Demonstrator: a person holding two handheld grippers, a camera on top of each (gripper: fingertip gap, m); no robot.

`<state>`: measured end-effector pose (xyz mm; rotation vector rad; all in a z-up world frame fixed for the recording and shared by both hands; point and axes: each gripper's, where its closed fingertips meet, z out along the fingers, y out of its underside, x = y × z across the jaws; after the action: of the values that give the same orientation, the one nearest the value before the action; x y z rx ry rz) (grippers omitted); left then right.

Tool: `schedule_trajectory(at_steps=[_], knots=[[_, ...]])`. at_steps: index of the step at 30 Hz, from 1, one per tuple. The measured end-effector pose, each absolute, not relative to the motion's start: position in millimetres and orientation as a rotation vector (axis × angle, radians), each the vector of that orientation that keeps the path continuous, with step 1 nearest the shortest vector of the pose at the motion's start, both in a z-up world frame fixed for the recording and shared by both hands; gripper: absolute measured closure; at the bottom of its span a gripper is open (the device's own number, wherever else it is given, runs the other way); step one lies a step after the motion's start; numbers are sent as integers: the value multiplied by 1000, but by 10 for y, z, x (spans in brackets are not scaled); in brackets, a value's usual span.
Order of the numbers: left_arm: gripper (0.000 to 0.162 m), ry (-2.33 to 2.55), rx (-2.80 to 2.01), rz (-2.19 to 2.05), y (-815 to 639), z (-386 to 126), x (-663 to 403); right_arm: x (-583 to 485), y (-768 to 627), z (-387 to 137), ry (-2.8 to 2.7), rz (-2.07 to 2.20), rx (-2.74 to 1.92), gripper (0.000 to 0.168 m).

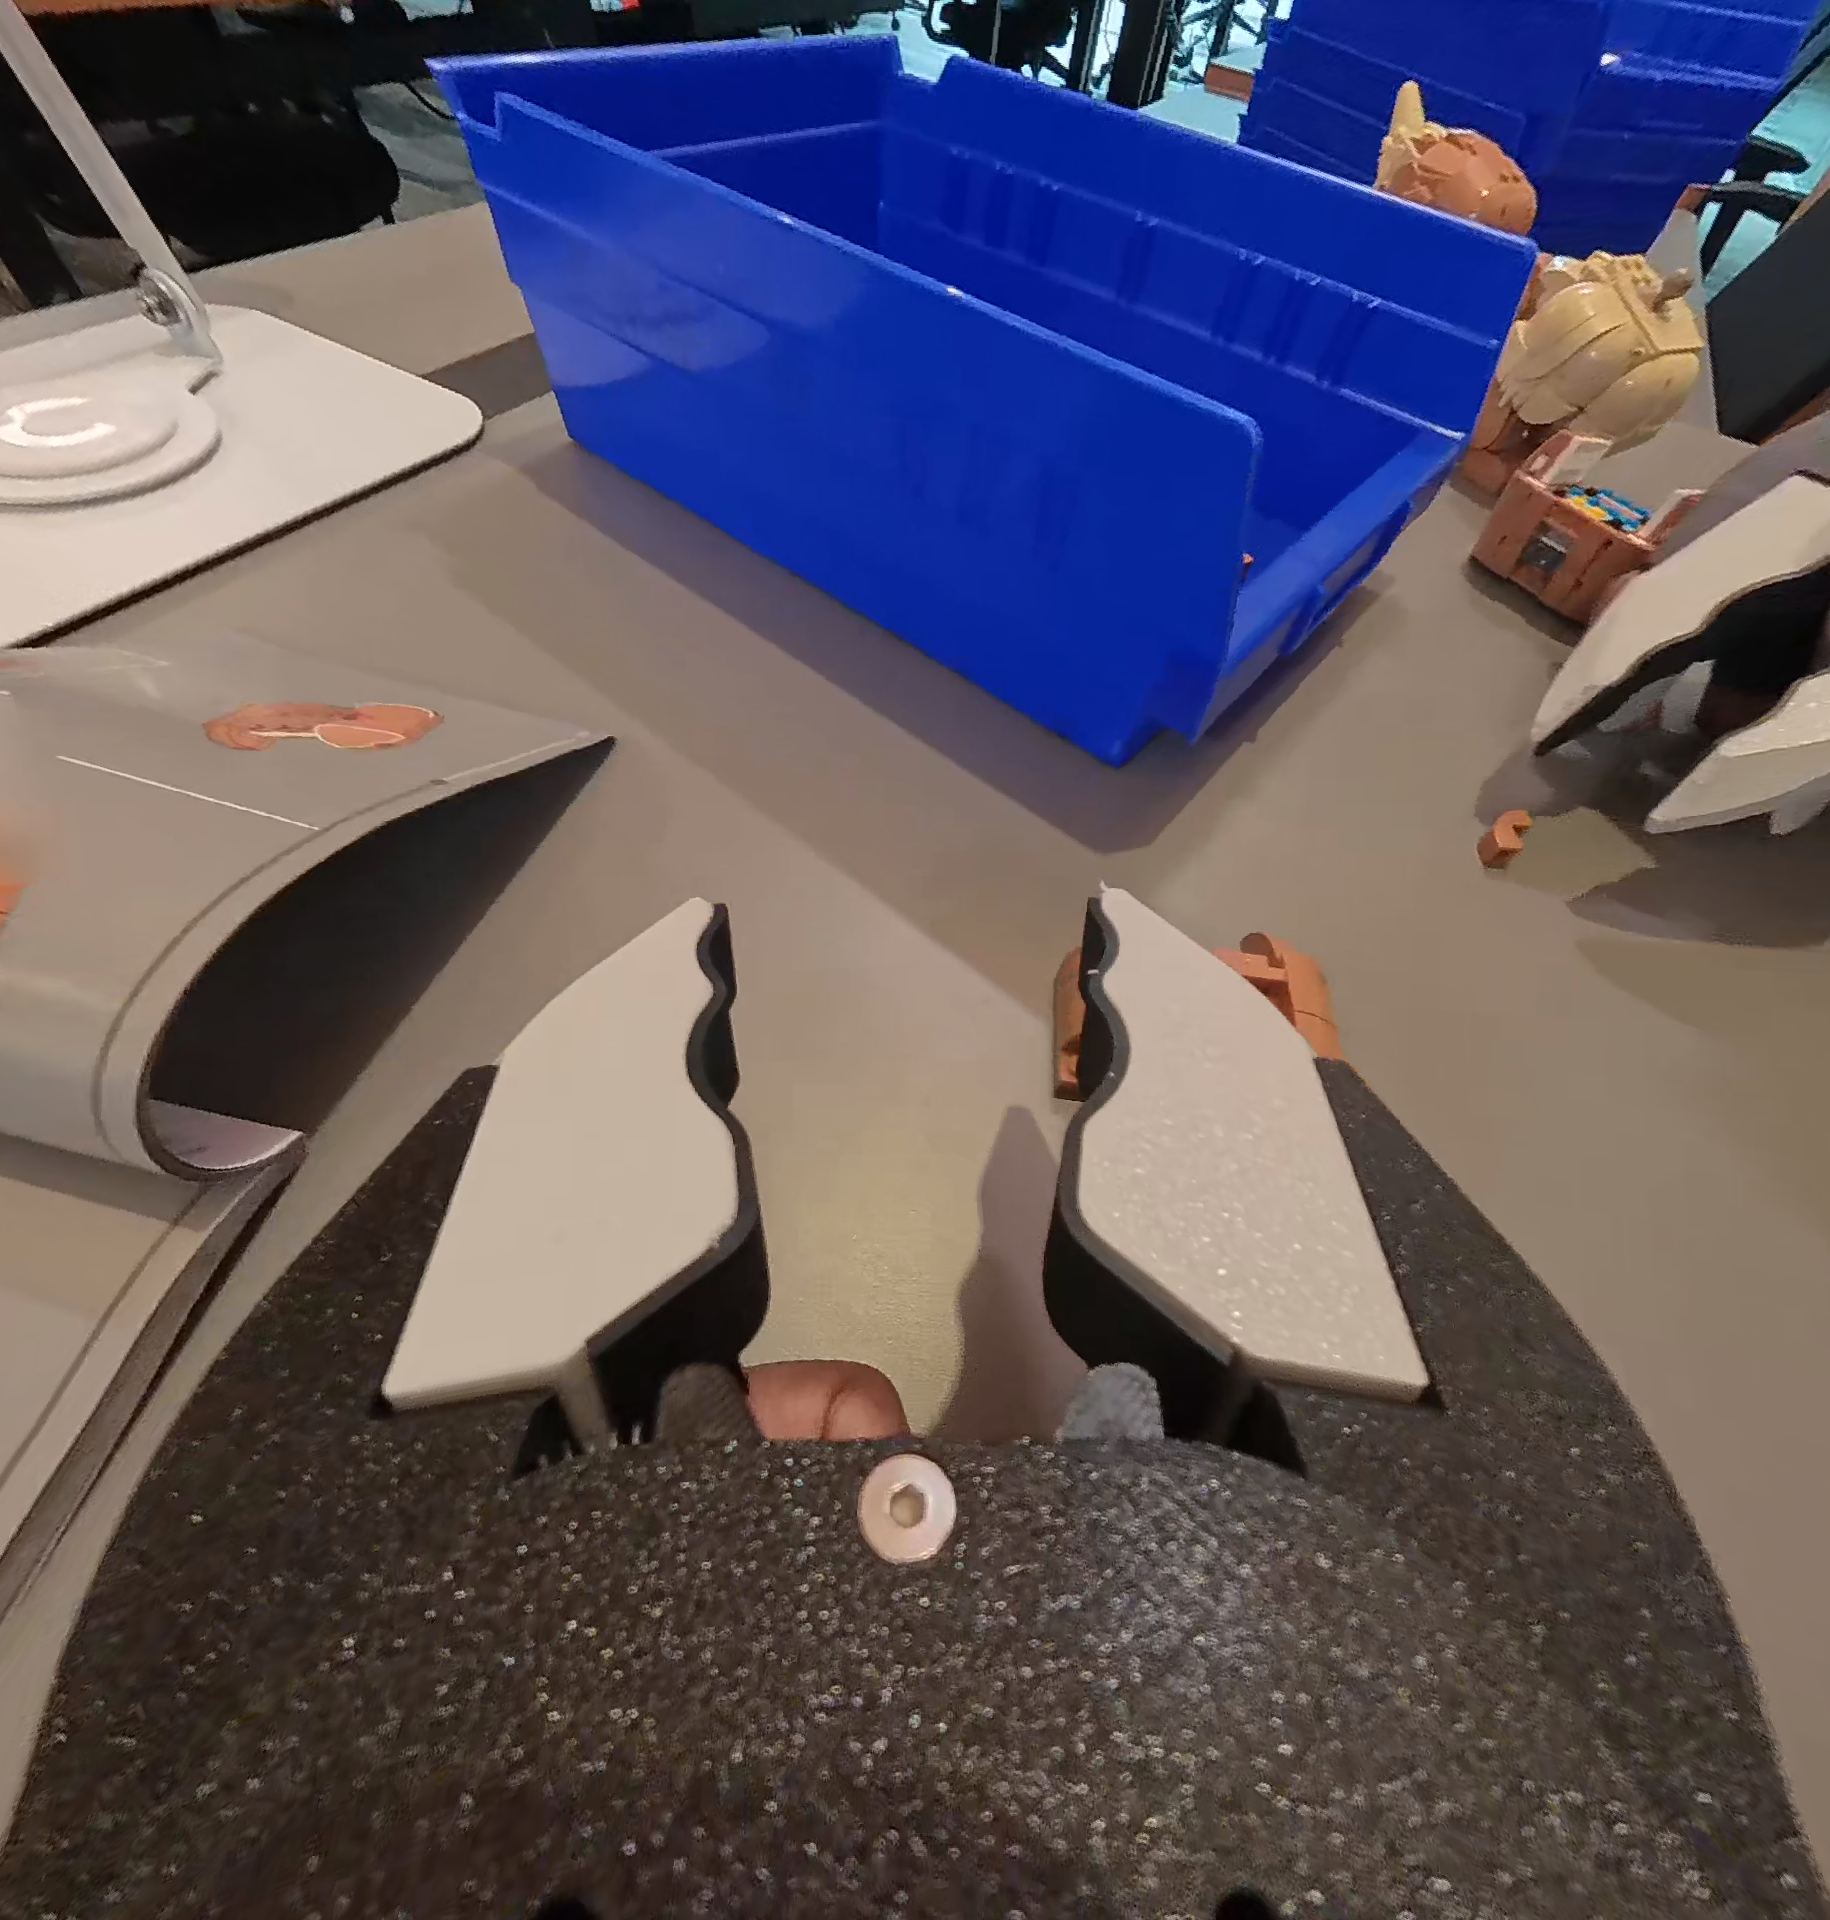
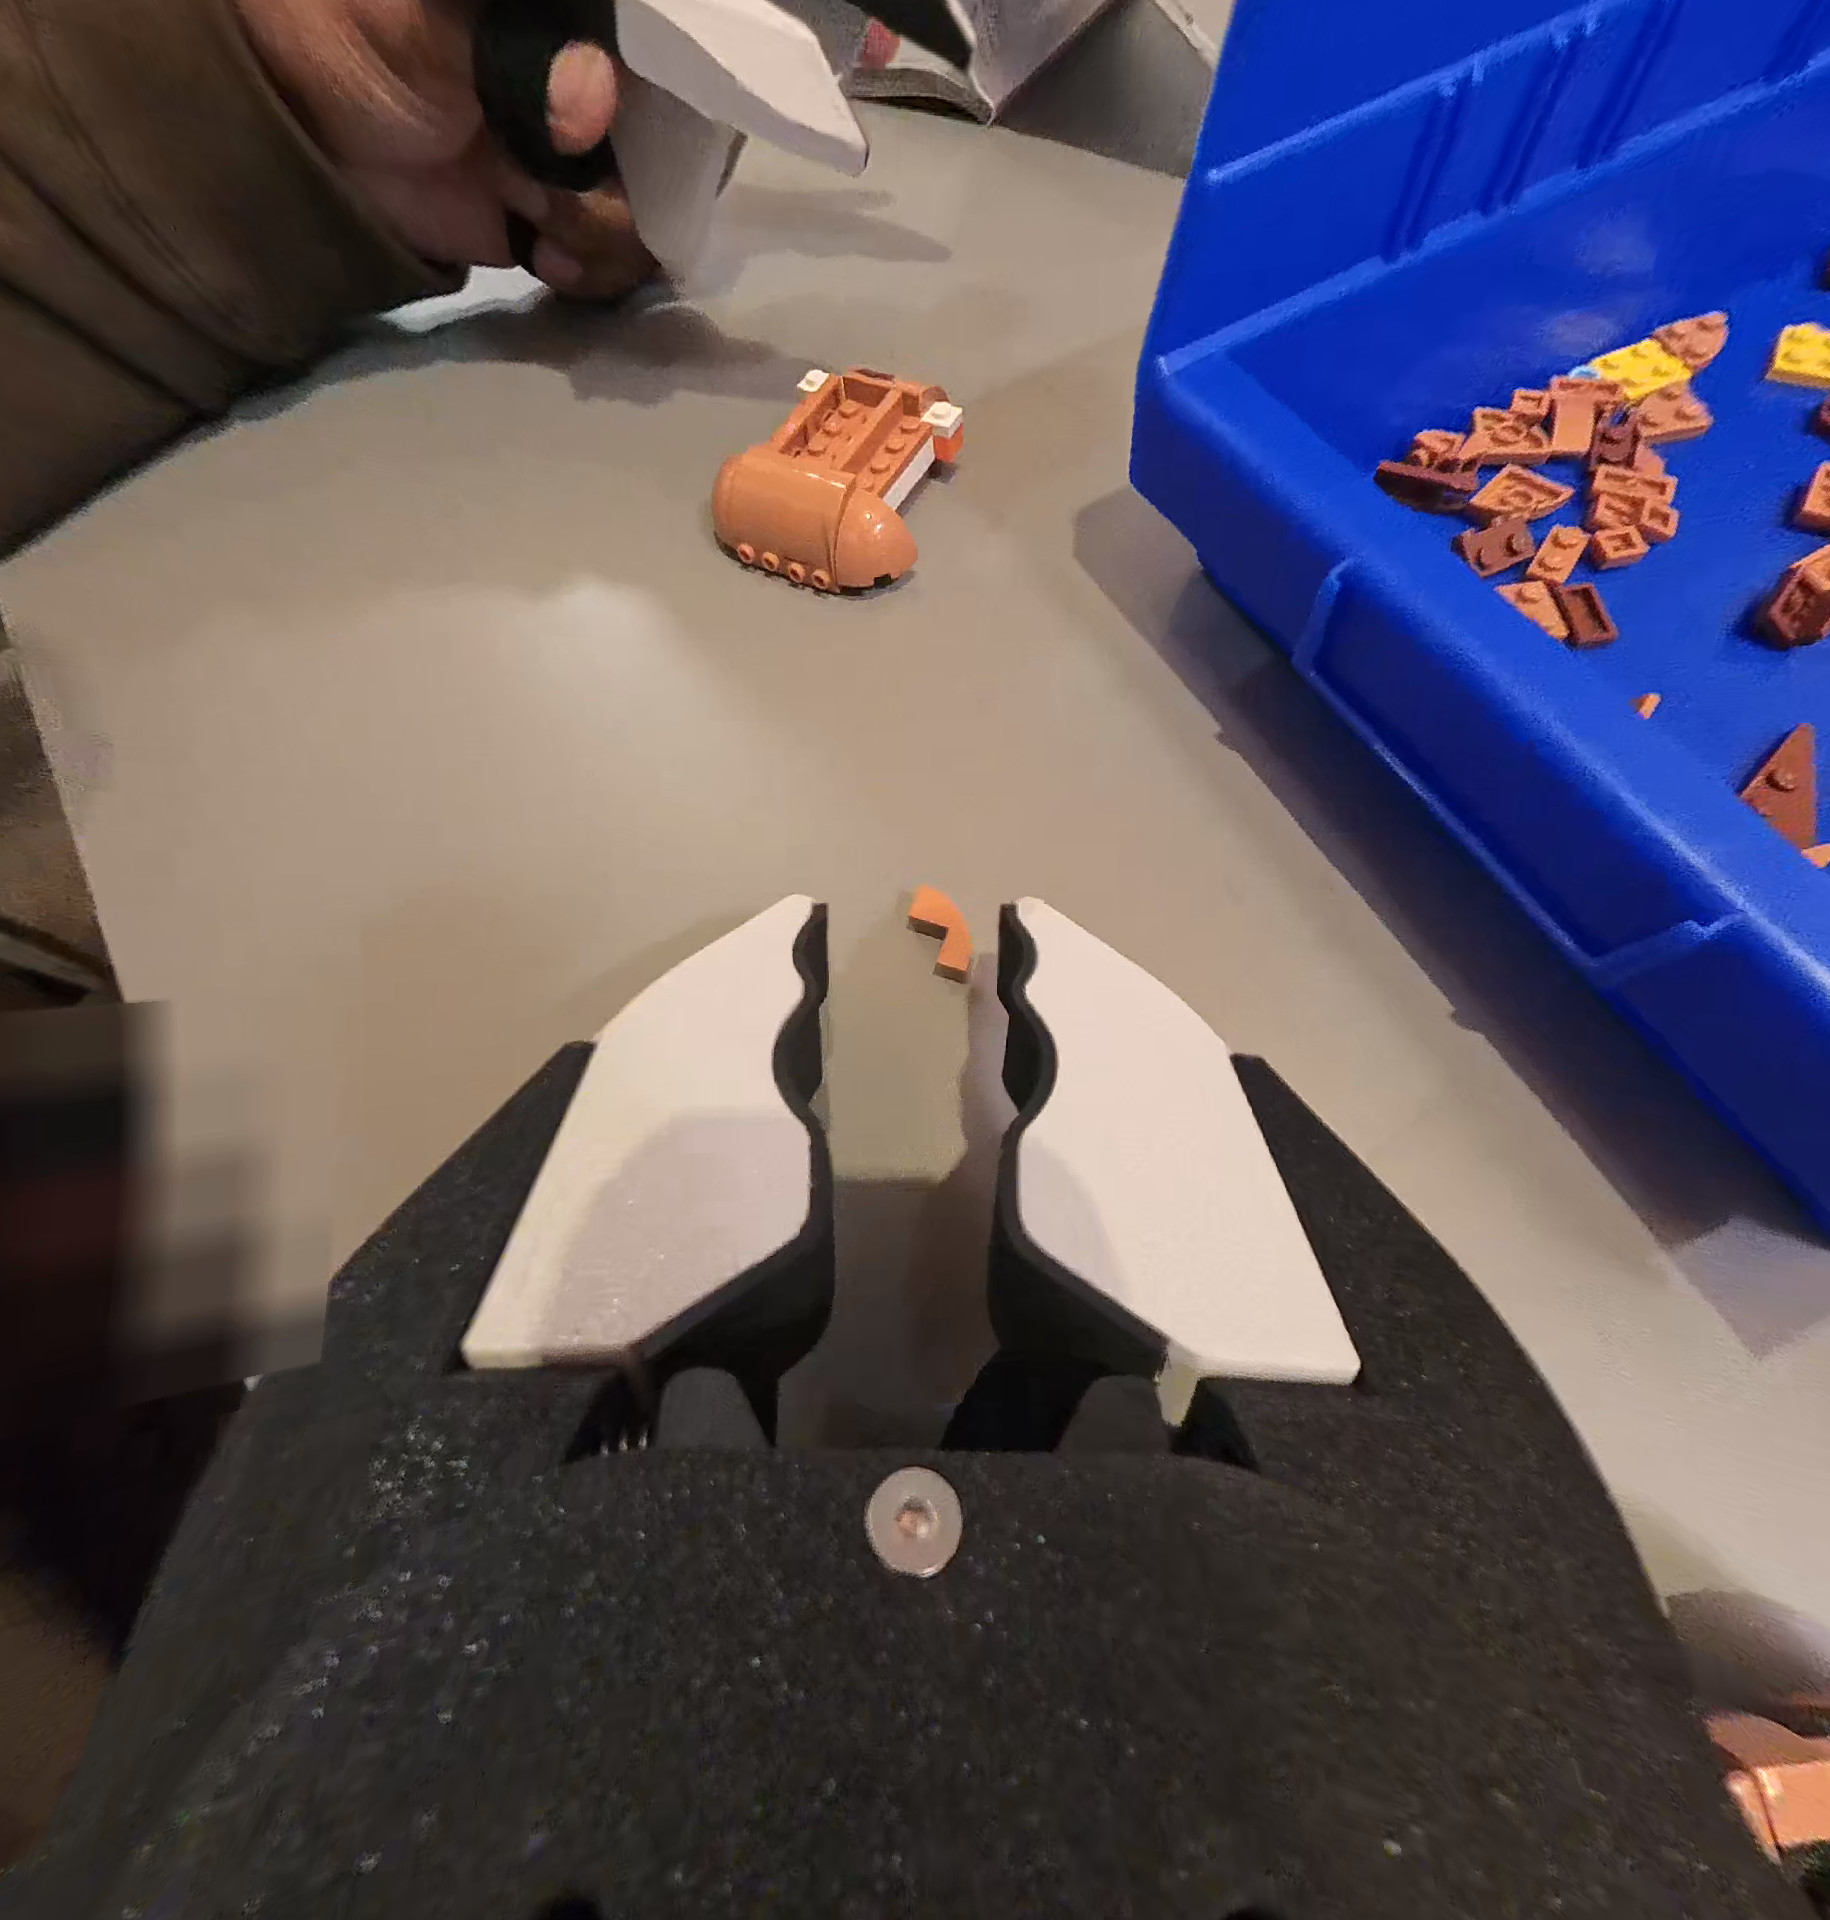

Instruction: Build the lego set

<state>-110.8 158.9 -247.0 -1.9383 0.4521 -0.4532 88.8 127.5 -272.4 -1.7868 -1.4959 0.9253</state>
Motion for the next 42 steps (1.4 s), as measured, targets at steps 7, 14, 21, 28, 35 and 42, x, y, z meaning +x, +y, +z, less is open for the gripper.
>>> schedule_trajectory(at_steps=[7, 14, 21, 28, 35, 42], knots=[[98, 393, -1939, -541, 1499, -2447, -1011, 874, 1258, -2820, -1564, 840, -1807, 135], [99, 150, -1844, -614, 982, -2297, -837, 870, 1270, -2863, -1582, 710, -1780, 135], [103, 94, -1758, -546, 691, -2188, -665, 883, 1310, -2819, -1525, 727, -1782, 135], [106, 110, -1750, -572, 608, -2178, -589, 877, 1332, -2826, -1517, 717, -1795, 132], [107, 100, -1736, -630, 545, -2163, -578, 867, 1328, -2818, -1523, 741, -1794, 130], [108, 64, -1686, -687, 504, -2105, -626, 808, 1324, -2800, -1538, 788, -1781, 128]])
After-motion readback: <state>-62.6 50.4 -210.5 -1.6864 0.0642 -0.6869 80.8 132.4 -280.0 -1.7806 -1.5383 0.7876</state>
